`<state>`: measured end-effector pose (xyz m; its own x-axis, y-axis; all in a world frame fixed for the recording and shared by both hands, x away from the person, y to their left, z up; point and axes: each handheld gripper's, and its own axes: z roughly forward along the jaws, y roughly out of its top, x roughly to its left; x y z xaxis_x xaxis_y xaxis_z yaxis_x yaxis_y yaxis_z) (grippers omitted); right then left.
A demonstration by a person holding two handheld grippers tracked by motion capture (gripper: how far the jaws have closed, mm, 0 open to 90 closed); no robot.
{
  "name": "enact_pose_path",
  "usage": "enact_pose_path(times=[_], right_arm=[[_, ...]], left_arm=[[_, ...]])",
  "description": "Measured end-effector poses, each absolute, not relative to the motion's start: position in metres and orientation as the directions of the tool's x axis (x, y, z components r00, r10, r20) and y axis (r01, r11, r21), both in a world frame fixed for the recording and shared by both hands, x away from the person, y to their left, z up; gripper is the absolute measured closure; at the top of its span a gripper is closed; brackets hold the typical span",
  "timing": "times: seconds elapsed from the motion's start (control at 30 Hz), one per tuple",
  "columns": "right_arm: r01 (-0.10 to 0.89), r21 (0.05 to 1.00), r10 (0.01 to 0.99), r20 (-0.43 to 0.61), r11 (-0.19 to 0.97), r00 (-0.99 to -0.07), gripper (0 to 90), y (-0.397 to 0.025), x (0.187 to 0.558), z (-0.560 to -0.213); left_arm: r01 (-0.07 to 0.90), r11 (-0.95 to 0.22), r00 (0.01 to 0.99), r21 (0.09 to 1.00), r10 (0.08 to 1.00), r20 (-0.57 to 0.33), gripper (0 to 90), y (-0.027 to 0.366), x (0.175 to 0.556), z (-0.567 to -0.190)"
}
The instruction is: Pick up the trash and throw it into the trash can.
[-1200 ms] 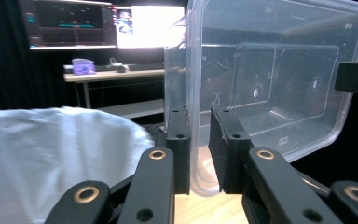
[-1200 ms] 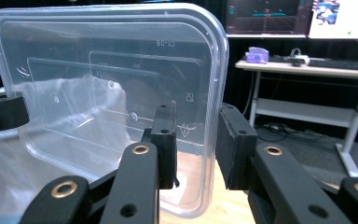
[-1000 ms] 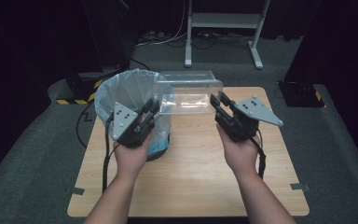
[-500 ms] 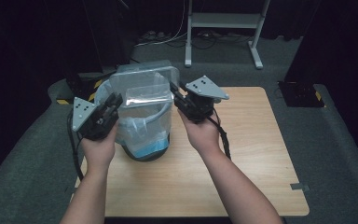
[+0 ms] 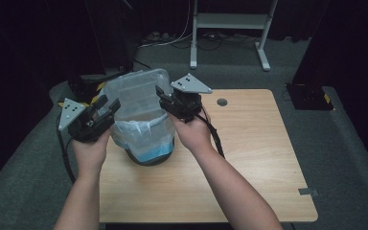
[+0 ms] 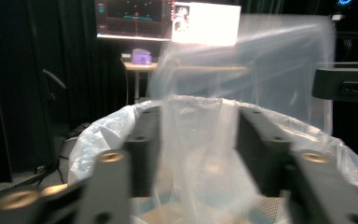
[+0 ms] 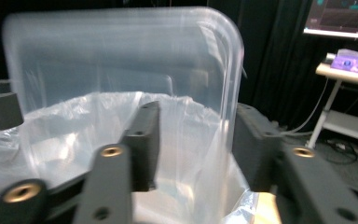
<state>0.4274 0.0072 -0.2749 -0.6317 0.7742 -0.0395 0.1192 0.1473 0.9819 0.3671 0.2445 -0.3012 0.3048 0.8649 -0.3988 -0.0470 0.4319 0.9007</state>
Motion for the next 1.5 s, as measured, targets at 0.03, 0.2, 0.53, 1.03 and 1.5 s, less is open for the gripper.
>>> enact_pose_path(times=[0.03,0.2,0.53,1.03,1.5], right_arm=[[0.119,0.982,0.774,-0.039,0.147,-0.632,50.3,0.007,0.427,-0.275],[0.103,0.982,0.770,-0.056,0.156,-0.636,45.5,0.008,0.422,-0.276],[0.101,0.981,0.773,-0.064,0.163,-0.631,44.0,-0.007,0.413,-0.278],[0.112,0.980,0.827,-0.075,0.165,-0.558,41.8,-0.078,0.384,-0.300],[0.189,0.961,0.852,-0.076,0.201,-0.518,38.3,-0.130,0.356,-0.355]], left_arm=[[-0.047,0.432,0.305,0.901,0.865,-0.399,45.0,0.244,0.367,-0.301],[-0.063,0.435,0.313,0.898,0.863,-0.397,43.2,0.243,0.365,-0.301],[-0.063,0.407,0.324,0.911,0.872,-0.367,41.3,0.234,0.356,-0.300],[-0.073,0.368,0.414,0.927,0.857,-0.307,38.6,0.177,0.335,-0.297],[0.071,0.339,0.562,0.938,0.764,-0.318,43.1,0.097,0.309,-0.342]])
